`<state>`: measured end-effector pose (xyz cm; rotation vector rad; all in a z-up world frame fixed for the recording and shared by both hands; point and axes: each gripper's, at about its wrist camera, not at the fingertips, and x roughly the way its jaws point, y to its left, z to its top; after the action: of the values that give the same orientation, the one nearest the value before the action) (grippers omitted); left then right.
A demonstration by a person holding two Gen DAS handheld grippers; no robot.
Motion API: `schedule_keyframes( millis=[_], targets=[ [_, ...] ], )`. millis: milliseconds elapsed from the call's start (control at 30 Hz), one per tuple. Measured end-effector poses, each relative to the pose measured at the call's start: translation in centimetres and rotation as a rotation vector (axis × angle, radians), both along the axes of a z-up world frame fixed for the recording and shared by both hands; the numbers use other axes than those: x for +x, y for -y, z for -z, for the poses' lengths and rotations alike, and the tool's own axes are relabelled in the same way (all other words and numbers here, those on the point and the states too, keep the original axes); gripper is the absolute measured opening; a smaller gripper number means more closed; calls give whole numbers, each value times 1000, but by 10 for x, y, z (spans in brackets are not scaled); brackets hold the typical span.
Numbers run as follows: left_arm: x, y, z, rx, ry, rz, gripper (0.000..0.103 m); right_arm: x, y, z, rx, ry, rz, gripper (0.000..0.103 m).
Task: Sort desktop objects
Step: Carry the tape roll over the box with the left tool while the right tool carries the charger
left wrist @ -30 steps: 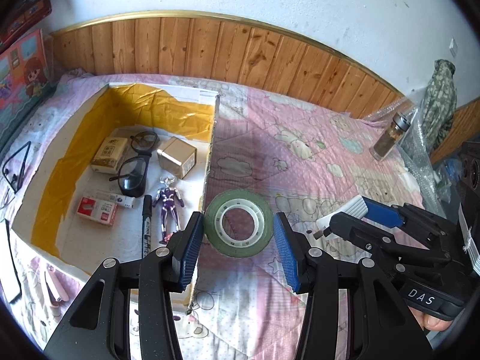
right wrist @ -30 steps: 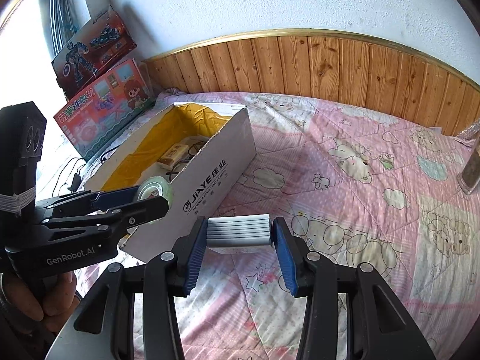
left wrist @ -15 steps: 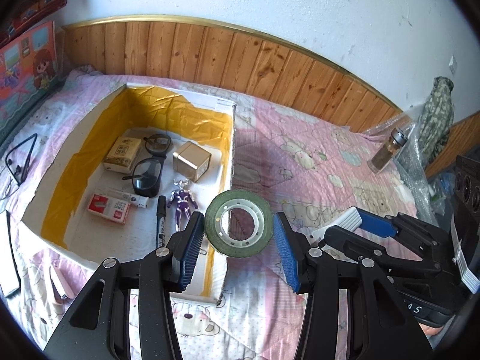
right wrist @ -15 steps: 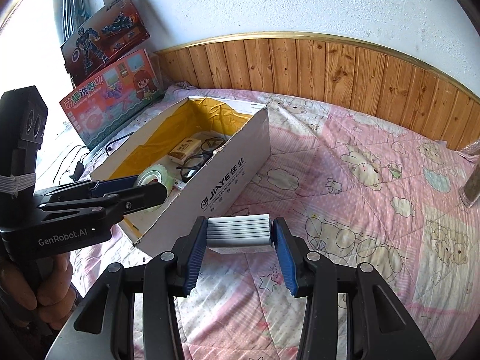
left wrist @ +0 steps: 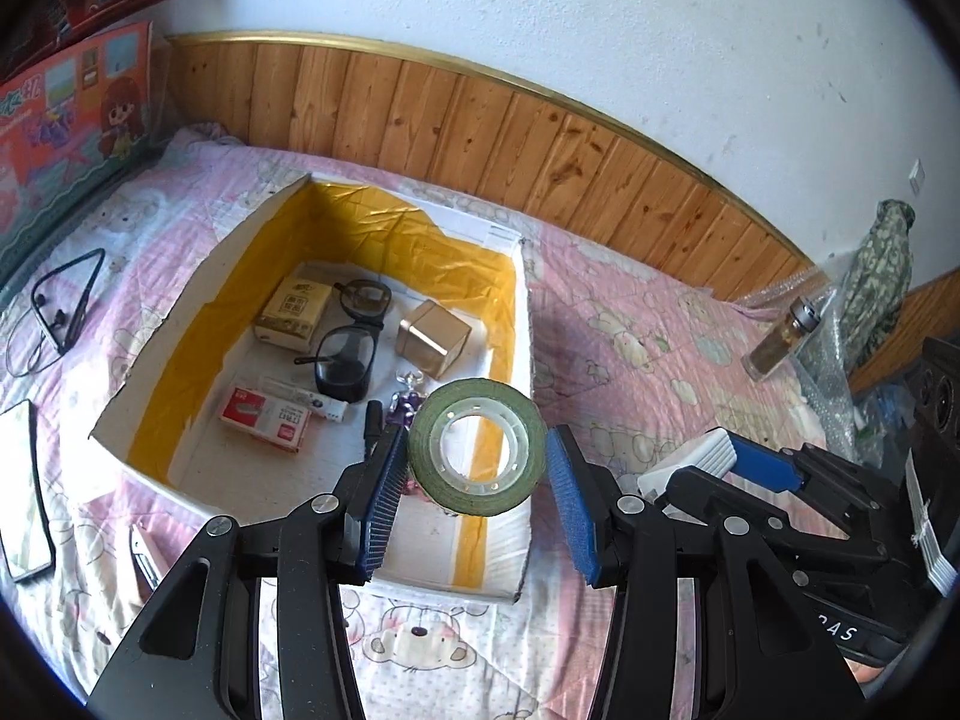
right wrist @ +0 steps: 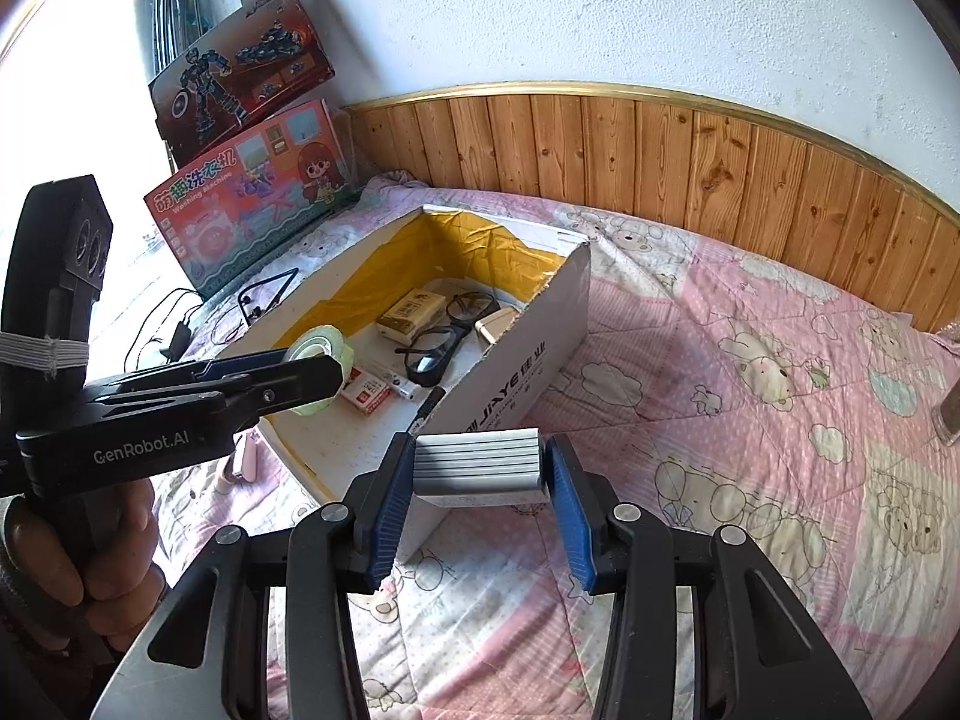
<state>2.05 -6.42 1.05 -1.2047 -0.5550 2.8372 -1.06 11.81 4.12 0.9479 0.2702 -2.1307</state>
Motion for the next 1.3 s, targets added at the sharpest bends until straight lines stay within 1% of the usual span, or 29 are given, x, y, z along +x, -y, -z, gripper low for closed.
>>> schedule_keyframes(
  millis=[333, 700, 933, 1300],
  targets=[
    [5, 32, -1, 52, -8, -47, 49, 16, 23, -5, -5, -11, -41, 46],
    [0, 59, -6, 111, -19, -74, 49, 13, 46, -19, -7, -33, -53, 46],
    [-9, 70, 3, 146, 12, -89, 49, 8, 64, -21, 24, -52, -69, 46],
    [-21, 72, 18, 151, 71, -99, 49, -22, 91, -28, 52, -55, -66, 46]
  ],
)
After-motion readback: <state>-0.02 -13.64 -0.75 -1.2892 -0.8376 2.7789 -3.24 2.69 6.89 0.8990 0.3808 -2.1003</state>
